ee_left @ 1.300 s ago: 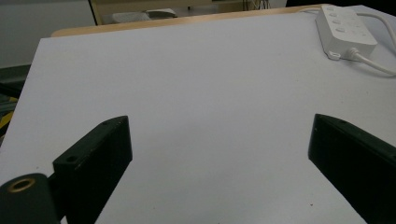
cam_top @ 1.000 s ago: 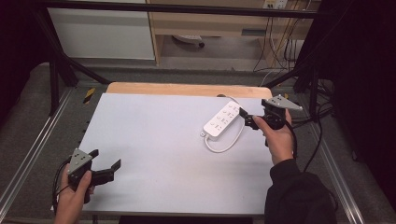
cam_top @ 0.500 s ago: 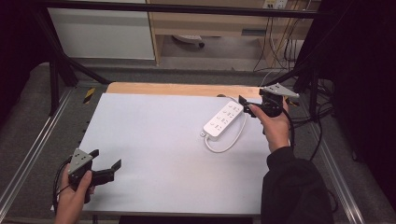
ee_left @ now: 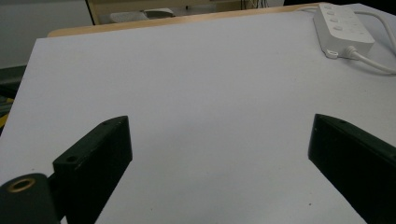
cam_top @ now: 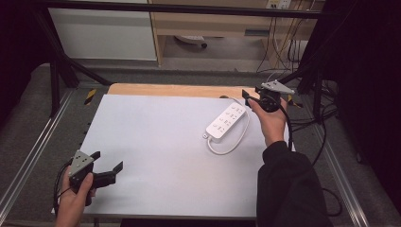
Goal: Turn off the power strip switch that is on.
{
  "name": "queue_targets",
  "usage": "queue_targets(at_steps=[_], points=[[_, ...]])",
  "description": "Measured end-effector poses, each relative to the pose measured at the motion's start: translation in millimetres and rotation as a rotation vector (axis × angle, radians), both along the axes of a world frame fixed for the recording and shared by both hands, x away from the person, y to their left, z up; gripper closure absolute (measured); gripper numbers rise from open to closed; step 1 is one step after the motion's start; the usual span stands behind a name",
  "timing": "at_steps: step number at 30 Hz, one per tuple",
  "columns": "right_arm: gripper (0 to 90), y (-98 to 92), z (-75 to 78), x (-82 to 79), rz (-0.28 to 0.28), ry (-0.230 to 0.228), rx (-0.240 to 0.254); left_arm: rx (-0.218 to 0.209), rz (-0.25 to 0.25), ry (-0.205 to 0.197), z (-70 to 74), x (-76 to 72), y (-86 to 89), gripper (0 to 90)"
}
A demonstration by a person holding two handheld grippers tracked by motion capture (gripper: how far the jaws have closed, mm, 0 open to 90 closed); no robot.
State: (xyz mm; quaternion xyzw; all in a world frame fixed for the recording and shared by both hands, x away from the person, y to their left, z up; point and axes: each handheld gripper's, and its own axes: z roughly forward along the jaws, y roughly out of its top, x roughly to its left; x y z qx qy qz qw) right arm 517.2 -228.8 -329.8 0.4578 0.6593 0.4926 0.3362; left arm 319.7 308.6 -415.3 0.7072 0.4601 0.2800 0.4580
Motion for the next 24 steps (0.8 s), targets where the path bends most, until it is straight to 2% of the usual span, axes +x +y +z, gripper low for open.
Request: queue_targets(at_steps=[1,2,6,8,10,13,22,24], points=[[50.7,0.9,-2.4,2.3,0.01,-0.006,0.006,0.003,0.001,-0.002,0.0,0.1,0.2,6.1],[50.7,0.9,-2.4,2.3,0.01,-0.006,0.006,0.003,0.002,-0.002,0.0,0.1,0.2,6.1],[61.2,3.0,-7.7,7.3,0.019,-0.017,-0.004,-0.006,0.001,0.0,0.1,-0.6,0.1,6.1],[68.1,3.6,-11.6,10.8,0.028,-0.024,0.019,-0.006,0.001,0.001,0.0,-0.3,0.4,6.2],[70.1,4.5,-13.2,11.9,0.033,-0.02,0.028,-0.005,0.003,0.001,-0.2,0.2,0.6,6.1],[77.9,10.2,-19.0,15.8,0.042,-0.018,0.012,-0.005,0.002,0.002,-0.2,0.1,0.4,6.2],[83.0,19.6,-26.6,20.0,0.048,-0.01,0.002,-0.008,-0.001,0.002,-0.4,0.5,0.5,6.1],[83.6,22.0,-28.8,20.5,0.048,-0.004,0.014,-0.01,-0.001,0.001,-0.3,0.3,0.1,6.1]])
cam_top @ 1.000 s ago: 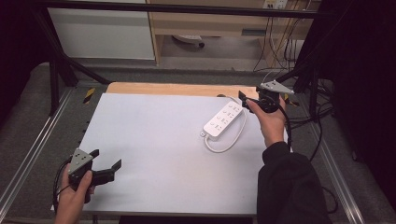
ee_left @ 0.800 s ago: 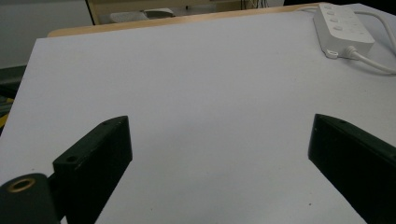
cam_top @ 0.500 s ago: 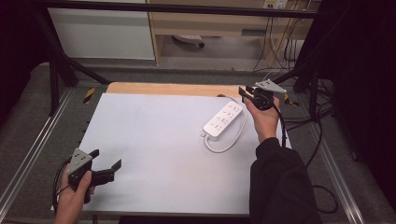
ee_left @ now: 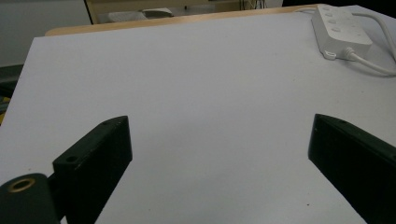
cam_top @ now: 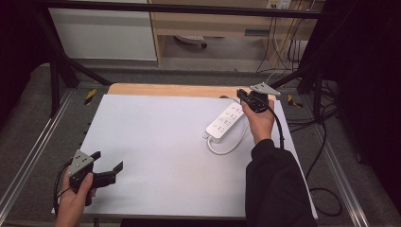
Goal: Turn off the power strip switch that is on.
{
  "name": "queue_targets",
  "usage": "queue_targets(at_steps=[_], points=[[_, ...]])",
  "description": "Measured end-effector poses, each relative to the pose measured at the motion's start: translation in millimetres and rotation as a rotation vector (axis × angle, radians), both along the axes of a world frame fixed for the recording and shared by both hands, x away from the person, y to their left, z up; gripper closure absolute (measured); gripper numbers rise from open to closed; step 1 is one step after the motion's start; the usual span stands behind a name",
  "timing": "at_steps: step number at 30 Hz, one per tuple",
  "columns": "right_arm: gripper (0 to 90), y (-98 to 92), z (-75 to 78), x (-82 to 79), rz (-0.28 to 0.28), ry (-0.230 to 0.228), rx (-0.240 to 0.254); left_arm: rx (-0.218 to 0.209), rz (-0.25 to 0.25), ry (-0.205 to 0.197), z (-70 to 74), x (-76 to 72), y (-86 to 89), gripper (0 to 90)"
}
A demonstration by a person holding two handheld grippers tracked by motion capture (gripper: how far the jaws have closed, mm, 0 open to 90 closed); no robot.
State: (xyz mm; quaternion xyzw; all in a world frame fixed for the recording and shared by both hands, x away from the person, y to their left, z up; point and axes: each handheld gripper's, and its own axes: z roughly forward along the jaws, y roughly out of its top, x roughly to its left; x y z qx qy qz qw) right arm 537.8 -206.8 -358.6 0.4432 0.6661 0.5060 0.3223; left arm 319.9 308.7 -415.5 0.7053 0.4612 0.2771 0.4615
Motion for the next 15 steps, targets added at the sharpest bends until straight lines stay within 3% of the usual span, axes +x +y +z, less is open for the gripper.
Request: queue_targets(at_steps=[15], points=[[89.5,11.4,-10.0,2.2,0.013,0.02,-0.002,0.001,-0.001,-0.002,0.3,-0.1,-0.1,6.0]])
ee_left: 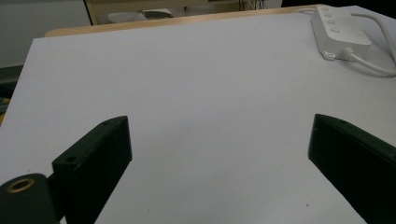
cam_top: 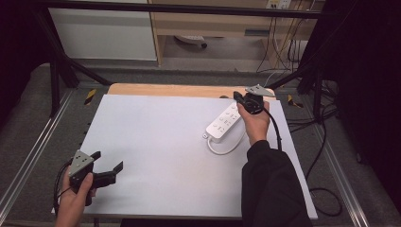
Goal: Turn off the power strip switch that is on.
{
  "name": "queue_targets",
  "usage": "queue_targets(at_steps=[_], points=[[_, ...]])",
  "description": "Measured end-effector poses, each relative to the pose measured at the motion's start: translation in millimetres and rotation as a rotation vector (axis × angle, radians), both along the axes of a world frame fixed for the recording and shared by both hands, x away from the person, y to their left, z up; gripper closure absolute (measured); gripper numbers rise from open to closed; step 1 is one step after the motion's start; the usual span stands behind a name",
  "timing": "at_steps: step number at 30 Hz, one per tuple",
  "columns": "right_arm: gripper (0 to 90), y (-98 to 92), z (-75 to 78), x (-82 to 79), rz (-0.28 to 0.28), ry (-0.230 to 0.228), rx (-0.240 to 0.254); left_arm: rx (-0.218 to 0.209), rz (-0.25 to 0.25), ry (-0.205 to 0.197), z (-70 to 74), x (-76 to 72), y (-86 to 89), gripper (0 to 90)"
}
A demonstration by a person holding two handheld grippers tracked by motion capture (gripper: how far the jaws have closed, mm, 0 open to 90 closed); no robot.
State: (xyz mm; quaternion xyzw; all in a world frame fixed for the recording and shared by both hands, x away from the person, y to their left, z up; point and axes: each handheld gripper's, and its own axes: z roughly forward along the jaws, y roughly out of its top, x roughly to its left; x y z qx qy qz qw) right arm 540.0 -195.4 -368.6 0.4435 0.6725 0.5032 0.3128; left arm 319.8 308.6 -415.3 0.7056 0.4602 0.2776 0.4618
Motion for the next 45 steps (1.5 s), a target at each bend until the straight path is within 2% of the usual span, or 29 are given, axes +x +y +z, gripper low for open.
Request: queue_targets(at_steps=[5,12,15,16,25,45], points=[[90.0,4.1,-3.5,0.9,0.009,0.008,0.002,0.0,0.0,0.0,0.0,0.2,0.4,6.0],[90.0,8.4,-7.0,3.2,0.015,0.022,-0.023,-0.002,-0.002,0.001,0.1,1.0,0.1,6.1],[90.0,7.7,-11.0,4.9,0.01,0.038,-0.025,-0.003,-0.002,0.002,0.0,0.9,0.3,6.1],[90.0,7.5,-15.4,6.6,0.01,0.05,-0.045,-0.003,-0.001,0.002,-0.1,0.9,0.3,6.1],[90.0,6.6,-28.2,11.9,-0.004,0.088,-0.048,-0.004,-0.005,0.002,-0.2,1.3,0.6,6.1],[90.0,14.2,-38.4,14.2,0.005,0.115,-0.074,-0.005,-0.007,0.002,-0.2,1.4,0.3,6.1]])
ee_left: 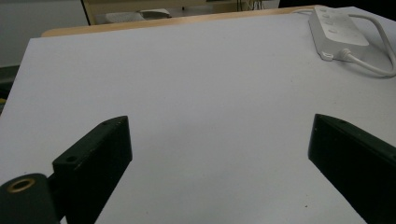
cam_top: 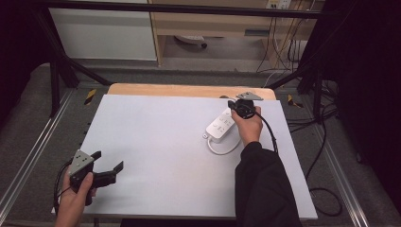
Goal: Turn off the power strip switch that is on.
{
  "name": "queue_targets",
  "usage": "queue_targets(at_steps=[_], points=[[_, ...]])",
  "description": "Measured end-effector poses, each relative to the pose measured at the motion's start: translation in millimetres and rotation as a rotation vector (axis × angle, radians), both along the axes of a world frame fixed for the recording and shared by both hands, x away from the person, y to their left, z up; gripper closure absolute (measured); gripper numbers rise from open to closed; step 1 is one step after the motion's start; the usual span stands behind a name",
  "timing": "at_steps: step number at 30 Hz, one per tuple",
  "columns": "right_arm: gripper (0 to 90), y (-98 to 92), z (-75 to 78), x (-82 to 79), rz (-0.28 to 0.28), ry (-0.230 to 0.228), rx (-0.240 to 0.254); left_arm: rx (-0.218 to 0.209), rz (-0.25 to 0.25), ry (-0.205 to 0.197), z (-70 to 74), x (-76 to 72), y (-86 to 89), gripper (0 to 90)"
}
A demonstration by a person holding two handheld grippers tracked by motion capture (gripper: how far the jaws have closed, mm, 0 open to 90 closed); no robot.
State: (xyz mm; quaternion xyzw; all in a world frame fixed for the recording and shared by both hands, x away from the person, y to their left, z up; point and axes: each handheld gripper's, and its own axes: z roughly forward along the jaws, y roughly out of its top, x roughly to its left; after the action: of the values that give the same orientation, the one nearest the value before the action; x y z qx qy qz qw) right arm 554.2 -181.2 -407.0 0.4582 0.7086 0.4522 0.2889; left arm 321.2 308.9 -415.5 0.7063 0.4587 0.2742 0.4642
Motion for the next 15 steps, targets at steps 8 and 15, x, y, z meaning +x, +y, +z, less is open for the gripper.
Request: queue_targets(at_steps=[8,15], points=[[90.0,0.5,-5.0,-1.1,0.0,0.013,-0.005,0.0,0.0,0.0,0.0,0.2,0.2,6.1],[90.0,-3.2,-11.8,-2.8,0.0,0.034,0.0,0.002,0.001,0.003,-0.3,0.3,0.1,6.1]])
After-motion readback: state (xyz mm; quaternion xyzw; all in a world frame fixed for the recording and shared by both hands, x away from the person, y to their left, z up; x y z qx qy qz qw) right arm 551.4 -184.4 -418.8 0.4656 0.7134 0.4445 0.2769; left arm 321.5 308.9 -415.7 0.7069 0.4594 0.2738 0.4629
